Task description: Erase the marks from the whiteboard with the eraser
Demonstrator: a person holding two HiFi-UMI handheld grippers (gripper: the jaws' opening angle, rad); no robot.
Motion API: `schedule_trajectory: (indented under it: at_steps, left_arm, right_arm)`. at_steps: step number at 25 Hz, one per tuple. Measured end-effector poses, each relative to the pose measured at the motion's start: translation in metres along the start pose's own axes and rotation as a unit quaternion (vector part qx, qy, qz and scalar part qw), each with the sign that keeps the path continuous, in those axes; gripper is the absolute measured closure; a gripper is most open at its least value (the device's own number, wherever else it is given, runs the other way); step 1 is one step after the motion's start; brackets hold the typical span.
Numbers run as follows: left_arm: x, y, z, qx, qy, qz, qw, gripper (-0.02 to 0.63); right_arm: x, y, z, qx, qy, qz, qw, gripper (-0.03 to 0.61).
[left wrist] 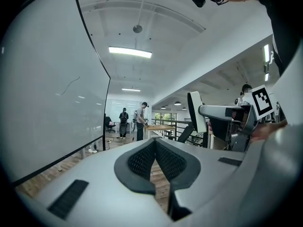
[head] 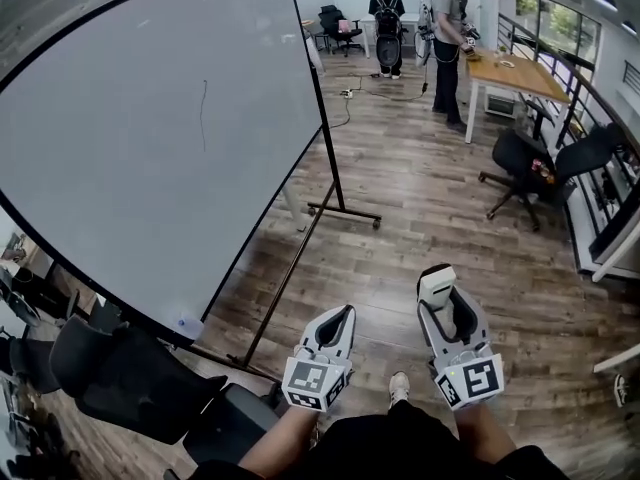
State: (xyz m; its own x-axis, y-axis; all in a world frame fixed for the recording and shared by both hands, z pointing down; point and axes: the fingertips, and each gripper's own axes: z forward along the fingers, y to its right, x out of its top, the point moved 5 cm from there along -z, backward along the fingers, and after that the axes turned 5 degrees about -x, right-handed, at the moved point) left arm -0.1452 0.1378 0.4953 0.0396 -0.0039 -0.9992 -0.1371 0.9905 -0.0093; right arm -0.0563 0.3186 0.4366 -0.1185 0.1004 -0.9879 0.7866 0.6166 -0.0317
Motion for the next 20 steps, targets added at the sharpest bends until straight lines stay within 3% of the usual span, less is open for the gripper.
schedule_trajectory:
  at_steps: [12,20]
  left_arm:
    - [0.022,-0.043,0.104,0.051,0.012,0.014,0.9985,0.595]
    - [0.023,-0.065,0.133,0.085,0.01,0.017,0.9962,0.595]
  right_arm:
    - [-0.013,0.072,0.106,0.059,-0.007,-0.003,0.998,0.333]
    - [-0.019,0.089,0.154,0.1,-0.004,-0.004,0.995,0.334]
